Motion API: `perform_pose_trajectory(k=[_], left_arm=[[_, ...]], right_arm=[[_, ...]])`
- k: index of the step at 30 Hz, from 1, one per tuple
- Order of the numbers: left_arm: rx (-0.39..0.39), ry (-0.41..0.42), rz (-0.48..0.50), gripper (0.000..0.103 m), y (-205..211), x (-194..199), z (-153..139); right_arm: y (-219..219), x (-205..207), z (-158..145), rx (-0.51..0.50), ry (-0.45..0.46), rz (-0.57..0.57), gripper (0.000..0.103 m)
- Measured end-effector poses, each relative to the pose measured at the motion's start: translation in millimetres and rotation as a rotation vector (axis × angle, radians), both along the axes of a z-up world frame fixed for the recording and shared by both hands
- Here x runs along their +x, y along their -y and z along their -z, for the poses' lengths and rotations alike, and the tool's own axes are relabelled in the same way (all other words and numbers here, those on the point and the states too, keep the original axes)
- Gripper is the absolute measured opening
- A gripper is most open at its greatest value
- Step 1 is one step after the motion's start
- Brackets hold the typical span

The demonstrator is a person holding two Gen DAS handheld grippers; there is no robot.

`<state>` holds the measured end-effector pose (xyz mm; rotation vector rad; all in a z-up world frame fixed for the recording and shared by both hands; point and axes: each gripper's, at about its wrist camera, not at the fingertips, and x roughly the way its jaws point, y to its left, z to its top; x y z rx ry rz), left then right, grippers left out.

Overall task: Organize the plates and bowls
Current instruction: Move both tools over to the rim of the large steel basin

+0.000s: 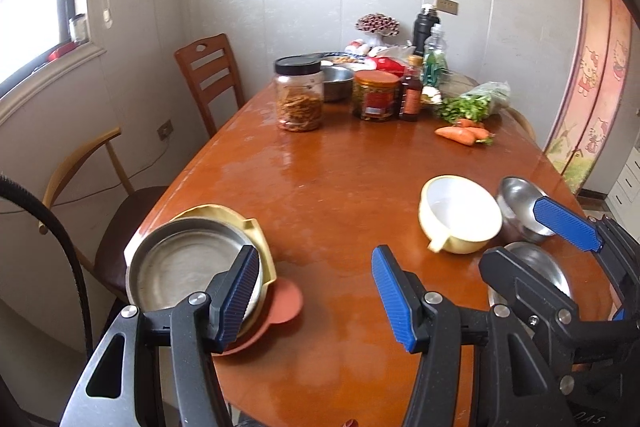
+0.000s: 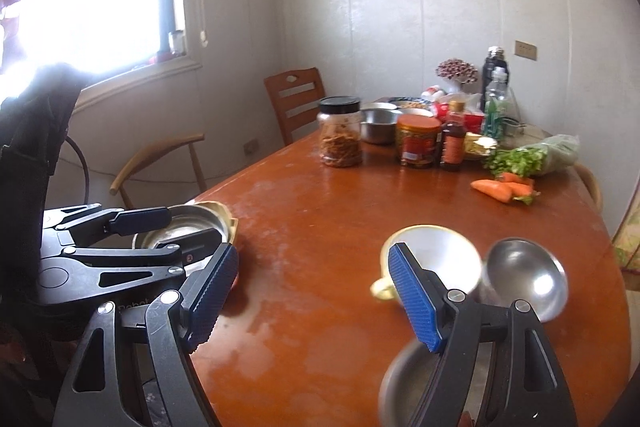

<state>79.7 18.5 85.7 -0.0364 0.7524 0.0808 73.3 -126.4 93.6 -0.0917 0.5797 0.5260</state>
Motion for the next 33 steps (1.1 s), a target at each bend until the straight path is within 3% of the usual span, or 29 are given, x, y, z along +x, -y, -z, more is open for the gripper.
perform_pose_trajectory(k=[7, 18, 33], left_arm=[[-0.02, 0.002, 0.058, 0.059, 34.8, 8.1, -2.8], [0.01, -0.032, 0.155, 0.059, 96.7, 24.1, 5.1], [0.018, -0.065, 0.189, 0.059, 129.4, 30.2, 17.7]], right_arm=[[40.5, 1.7, -6.1, 0.01, 0.007, 0.051, 0.079], [106.6, -3.2, 1.0, 0.017, -0.017, 0.171, 0.079], [161.1, 2.4, 21.0, 0.006, -0.079, 0.254, 0.079]])
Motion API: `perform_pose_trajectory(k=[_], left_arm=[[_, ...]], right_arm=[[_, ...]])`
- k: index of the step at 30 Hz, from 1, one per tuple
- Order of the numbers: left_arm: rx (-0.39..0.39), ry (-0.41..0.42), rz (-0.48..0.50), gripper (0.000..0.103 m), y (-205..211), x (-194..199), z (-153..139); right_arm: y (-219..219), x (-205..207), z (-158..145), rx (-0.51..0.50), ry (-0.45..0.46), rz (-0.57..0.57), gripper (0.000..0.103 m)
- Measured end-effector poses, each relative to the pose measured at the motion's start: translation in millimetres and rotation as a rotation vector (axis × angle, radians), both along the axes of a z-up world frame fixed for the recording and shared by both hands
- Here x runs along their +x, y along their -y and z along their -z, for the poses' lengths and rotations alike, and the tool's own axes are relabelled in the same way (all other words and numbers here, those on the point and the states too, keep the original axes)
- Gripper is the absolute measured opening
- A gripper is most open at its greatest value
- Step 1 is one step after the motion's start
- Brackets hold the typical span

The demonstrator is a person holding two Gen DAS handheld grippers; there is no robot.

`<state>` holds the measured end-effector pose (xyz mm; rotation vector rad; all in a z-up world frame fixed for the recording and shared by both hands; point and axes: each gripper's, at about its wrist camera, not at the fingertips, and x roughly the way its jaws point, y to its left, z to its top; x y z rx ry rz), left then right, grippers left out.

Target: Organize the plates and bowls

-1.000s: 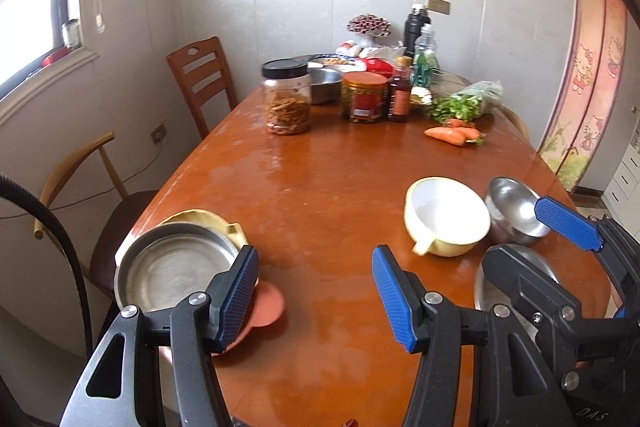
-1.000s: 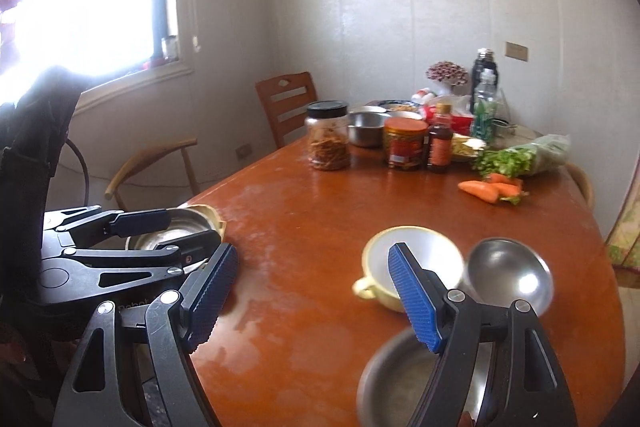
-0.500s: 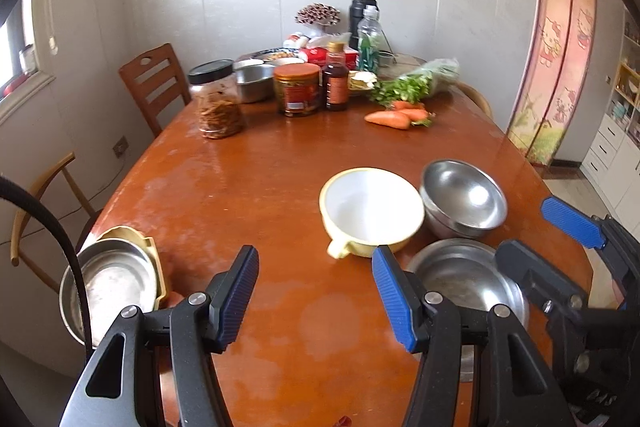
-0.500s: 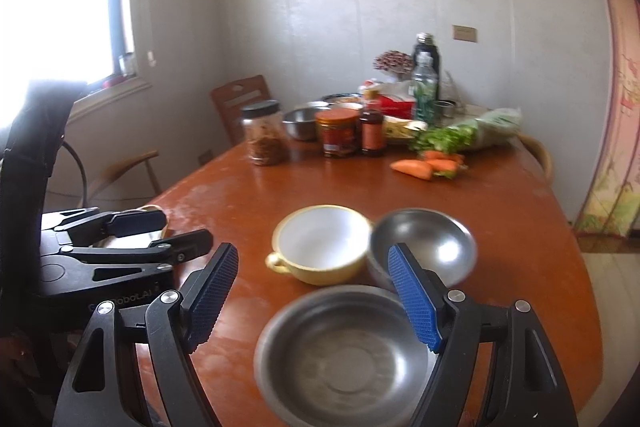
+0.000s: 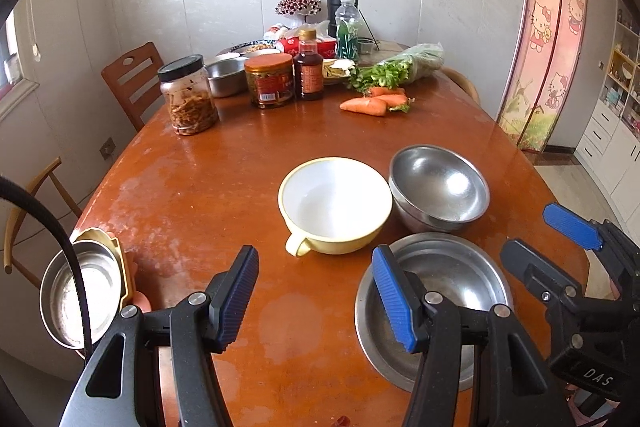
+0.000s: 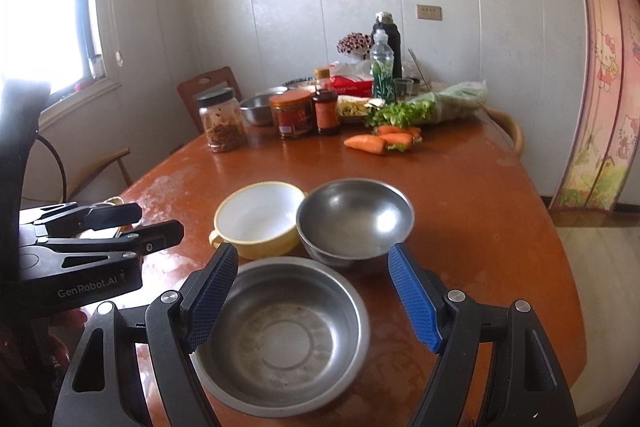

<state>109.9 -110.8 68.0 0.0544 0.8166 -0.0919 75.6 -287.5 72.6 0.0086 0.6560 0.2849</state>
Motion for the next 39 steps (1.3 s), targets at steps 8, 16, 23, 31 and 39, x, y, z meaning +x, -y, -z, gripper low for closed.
perform_pose_trajectory(k=[8, 16, 23, 31, 39], left_arm=[[-0.008, -0.046, 0.028, 0.059, 6.7, 0.3, 17.5], [-0.01, -0.085, 0.045, 0.059, 10.0, 2.2, 35.8], [-0.037, -0.145, 0.066, 0.059, 11.7, 4.8, 55.7], [-0.071, -0.187, 0.095, 0.059, 16.9, 10.4, 71.1], [-0.123, -0.207, 0.121, 0.058, 11.6, 15.5, 78.6]], right_arm=[[10.4, 5.6, 24.4, 0.028, -0.108, 0.021, 0.079], [9.4, 1.5, 44.9, -0.004, -0.14, 0.021, 0.079], [15.6, -3.8, 64.4, 0.015, -0.17, 0.03, 0.079], [8.9, -4.2, 69.4, 0.012, -0.175, -0.006, 0.066], [-8.1, -3.0, 67.3, 0.001, -0.161, -0.06, 0.065]])
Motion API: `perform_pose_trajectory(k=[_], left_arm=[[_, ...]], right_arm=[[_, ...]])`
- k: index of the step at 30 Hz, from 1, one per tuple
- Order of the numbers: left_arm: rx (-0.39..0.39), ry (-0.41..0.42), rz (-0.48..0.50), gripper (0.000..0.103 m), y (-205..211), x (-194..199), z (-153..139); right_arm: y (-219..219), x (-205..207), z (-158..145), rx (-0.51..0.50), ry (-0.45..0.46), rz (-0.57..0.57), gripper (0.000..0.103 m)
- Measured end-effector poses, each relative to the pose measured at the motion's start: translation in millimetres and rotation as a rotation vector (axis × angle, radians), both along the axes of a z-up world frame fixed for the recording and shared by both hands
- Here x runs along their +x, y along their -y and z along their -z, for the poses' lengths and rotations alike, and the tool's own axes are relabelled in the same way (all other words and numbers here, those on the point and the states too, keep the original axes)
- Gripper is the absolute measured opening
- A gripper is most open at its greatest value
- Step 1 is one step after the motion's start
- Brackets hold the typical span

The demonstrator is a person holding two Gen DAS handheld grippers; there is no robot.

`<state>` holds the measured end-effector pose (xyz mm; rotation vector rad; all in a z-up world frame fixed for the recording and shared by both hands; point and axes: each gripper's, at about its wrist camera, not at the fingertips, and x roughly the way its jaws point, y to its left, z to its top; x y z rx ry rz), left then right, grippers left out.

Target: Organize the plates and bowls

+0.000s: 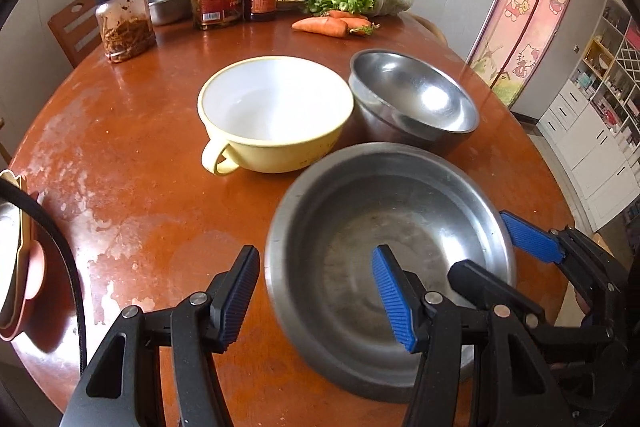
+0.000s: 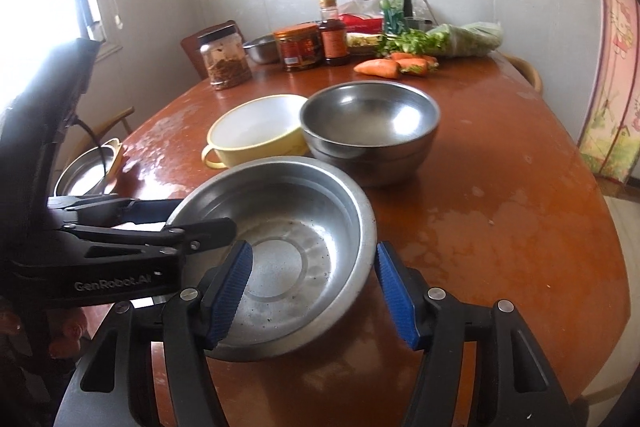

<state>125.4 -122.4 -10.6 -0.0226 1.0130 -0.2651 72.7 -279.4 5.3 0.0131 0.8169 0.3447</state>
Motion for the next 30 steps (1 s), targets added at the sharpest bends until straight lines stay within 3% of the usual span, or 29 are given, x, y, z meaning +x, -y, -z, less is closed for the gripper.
perform_pose_trajectory(k=[16, 30], left_arm=[[0.031, 0.033, -0.09, 0.055, -54.0, -22.2, -10.5], [0.031, 0.031, -0.09, 0.055, -73.1, -41.7, -5.1]], right_arm=[[-61.5, 3.2, -6.8, -0.024, 0.01, -0.126, 0.063], [-85.4, -13.2, -0.9, -0.041, -0.002, -0.165, 0.063]])
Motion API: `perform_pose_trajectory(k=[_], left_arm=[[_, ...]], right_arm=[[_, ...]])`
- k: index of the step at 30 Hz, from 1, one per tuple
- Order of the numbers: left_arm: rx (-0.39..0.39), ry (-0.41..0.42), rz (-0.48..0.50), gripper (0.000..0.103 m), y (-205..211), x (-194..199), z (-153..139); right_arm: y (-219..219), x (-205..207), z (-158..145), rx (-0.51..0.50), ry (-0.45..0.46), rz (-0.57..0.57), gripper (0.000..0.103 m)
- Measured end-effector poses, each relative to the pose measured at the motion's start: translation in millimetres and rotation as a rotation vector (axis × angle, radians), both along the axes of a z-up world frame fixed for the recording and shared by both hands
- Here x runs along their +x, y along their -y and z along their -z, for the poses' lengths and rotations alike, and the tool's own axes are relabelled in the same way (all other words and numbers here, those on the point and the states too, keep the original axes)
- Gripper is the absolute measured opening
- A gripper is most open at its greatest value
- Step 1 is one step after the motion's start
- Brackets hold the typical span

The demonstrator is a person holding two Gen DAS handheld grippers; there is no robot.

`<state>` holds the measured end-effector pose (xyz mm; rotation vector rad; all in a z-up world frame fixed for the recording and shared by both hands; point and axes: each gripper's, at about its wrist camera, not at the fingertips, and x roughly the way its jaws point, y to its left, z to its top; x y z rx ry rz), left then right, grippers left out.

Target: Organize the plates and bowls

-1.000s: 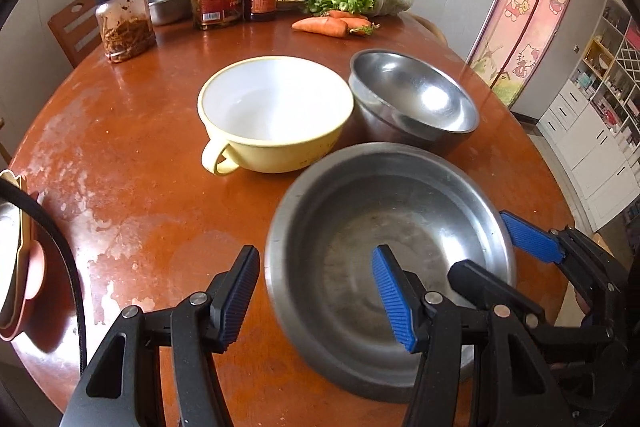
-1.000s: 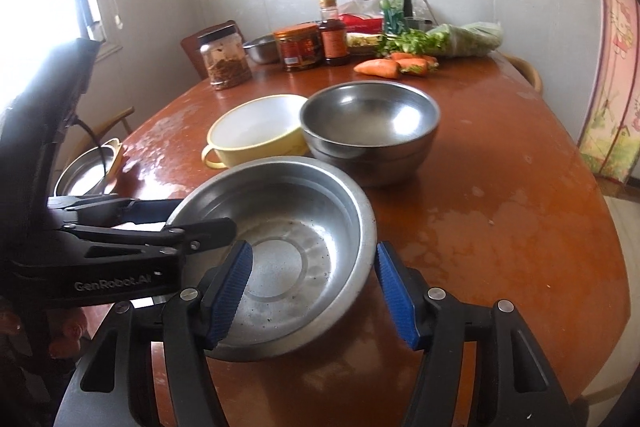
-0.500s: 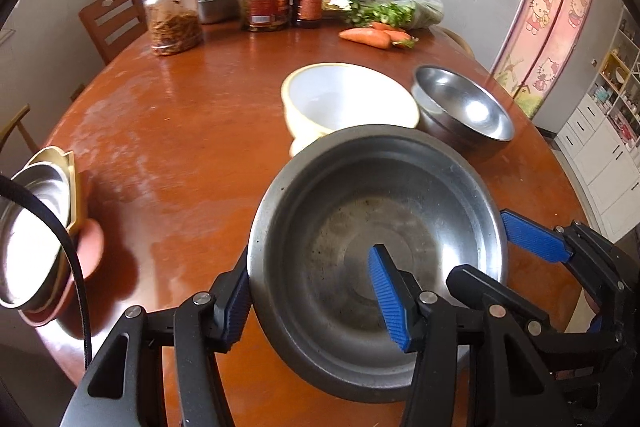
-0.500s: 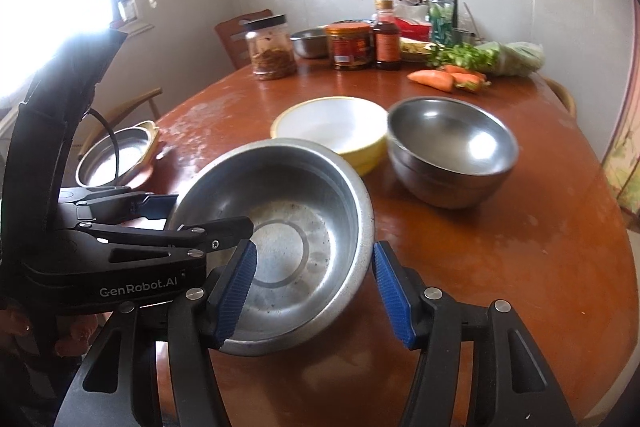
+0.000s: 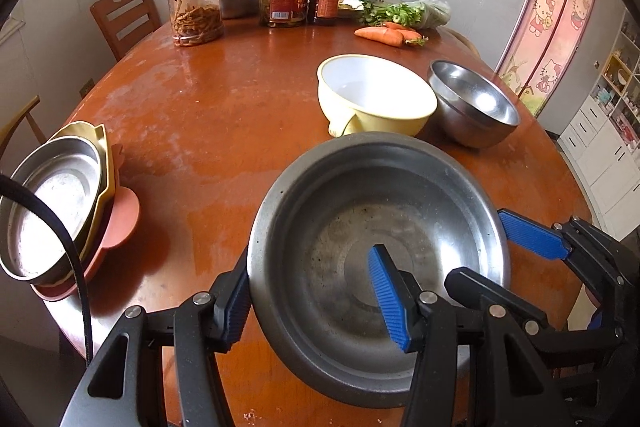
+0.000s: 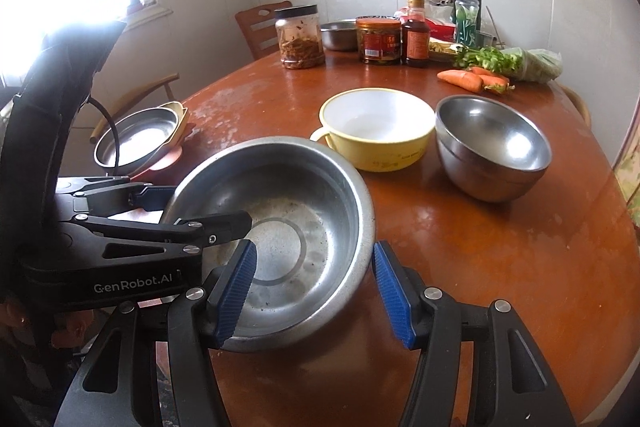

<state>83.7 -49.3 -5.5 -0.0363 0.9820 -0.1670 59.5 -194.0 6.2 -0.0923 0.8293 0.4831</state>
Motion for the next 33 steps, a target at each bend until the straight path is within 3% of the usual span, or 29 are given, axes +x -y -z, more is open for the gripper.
perform_pose_trajectory(k=[33], left_arm=[[-0.009, 0.018, 0.026, 0.056, 7.0, 3.6, -0.6]], right_arm=[[12.4, -0.8, 5.0, 0.021, -0.031, 0.024, 0.063]])
